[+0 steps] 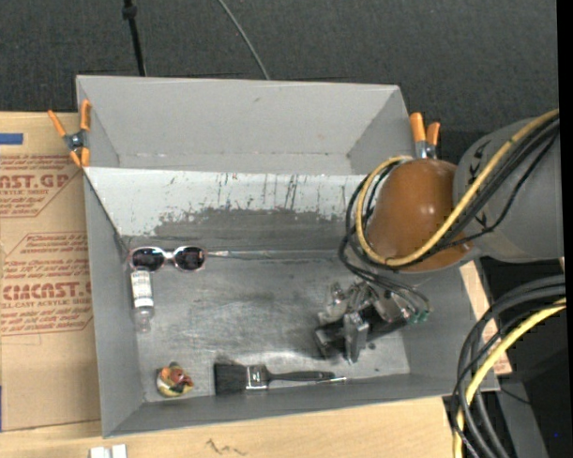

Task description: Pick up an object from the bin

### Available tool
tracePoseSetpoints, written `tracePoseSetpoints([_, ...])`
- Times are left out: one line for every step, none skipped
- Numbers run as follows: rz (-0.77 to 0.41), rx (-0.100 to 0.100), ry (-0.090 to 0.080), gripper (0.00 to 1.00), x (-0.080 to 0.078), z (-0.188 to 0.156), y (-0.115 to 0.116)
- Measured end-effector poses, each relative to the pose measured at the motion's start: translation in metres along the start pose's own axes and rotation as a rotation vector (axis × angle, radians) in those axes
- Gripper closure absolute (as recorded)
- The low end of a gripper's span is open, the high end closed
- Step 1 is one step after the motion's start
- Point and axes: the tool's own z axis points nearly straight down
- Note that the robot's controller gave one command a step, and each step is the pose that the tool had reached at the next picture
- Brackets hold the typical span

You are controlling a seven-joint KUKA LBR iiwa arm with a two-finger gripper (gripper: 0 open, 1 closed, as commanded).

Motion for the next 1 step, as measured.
tracePoseSetpoints([-0.002,0.000,-0.001,1.00,-0.0058,-0.1147,0.0158])
